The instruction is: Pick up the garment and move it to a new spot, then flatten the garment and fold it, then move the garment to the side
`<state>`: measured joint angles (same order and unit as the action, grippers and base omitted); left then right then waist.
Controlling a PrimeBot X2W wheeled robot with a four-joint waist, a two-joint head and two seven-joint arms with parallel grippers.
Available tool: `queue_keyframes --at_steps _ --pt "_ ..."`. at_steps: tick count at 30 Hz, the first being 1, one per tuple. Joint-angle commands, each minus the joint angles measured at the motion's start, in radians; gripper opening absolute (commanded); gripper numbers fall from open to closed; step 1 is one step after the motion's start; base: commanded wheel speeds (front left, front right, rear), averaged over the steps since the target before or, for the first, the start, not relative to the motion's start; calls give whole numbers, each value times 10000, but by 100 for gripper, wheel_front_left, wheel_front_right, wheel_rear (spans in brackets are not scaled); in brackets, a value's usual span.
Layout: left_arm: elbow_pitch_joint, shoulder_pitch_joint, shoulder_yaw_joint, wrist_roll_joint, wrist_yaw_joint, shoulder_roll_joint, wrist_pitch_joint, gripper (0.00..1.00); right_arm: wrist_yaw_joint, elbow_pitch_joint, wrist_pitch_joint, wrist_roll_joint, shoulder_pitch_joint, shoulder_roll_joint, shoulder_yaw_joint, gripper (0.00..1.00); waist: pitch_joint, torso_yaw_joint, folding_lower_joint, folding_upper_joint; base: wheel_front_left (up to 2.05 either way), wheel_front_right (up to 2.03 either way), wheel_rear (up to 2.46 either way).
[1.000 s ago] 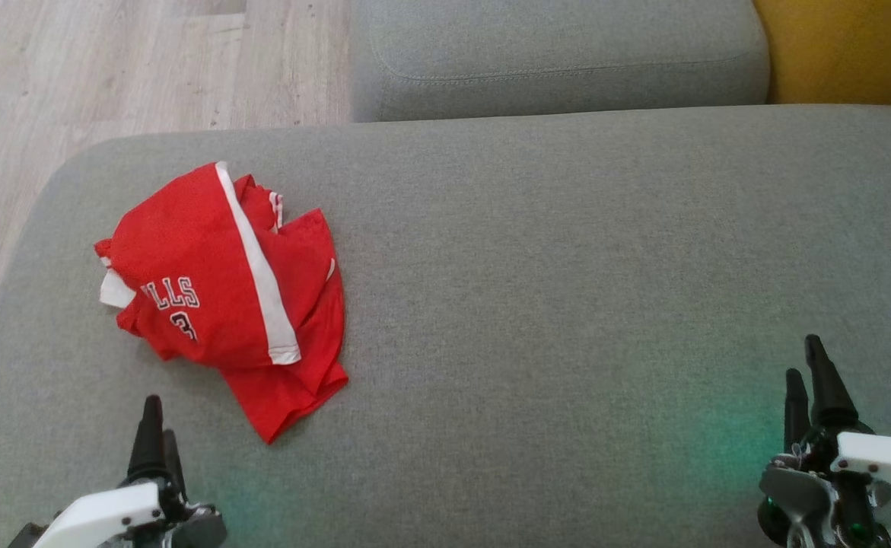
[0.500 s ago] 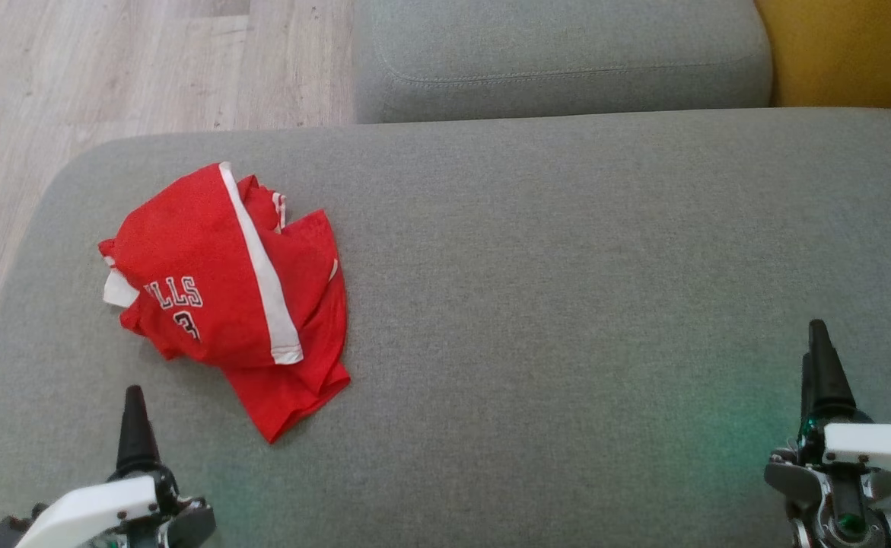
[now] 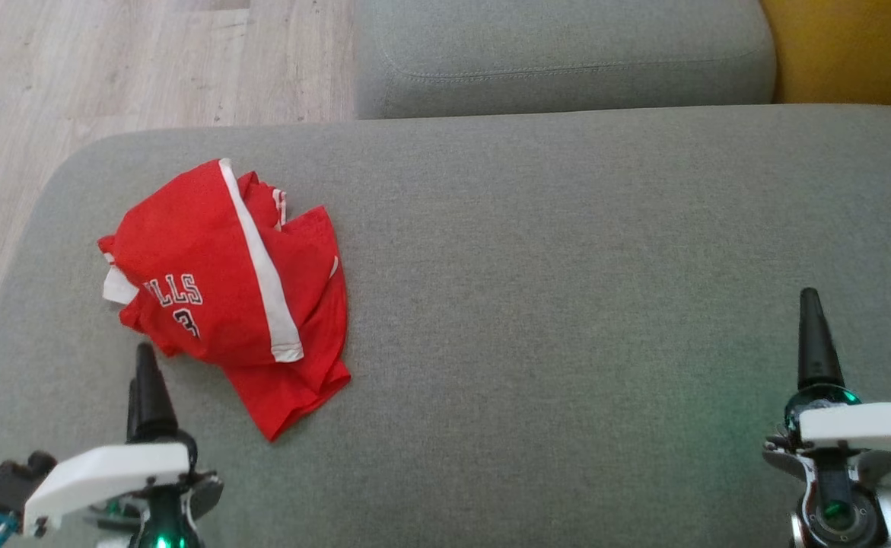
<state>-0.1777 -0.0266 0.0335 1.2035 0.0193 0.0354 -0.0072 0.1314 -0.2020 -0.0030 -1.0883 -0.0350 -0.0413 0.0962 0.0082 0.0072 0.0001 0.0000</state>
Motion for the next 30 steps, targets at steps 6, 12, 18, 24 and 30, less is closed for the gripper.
queue_keyframes --at_steps 6,12,18,24,30 --pt "883 -676 -317 -1375 -344 82 -272 100 -3 759 -306 1465 -464 -54 -292 100 64 -33 0 0 0 0 0" --pt "1022 -769 -704 -2444 -454 87 -448 100 -3 960 -483 2545 -486 -57 -441 100 108 -58 0 0 0 0 0" --pt "906 -901 -1379 -3880 -385 276 -625 100 -4 1081 -660 3551 -473 -60 -527 100 124 -54 -1 0 0 0 0" --pt "639 -1130 -2174 -5071 -723 635 -801 100 -4 1162 -837 4645 -470 -62 -617 100 135 -46 -1 0 0 0 0" --pt "494 -1336 -2792 -5899 -1226 957 -947 100 -4 1159 -983 5577 -430 -65 -752 100 135 -31 -1 0 0 0 0"
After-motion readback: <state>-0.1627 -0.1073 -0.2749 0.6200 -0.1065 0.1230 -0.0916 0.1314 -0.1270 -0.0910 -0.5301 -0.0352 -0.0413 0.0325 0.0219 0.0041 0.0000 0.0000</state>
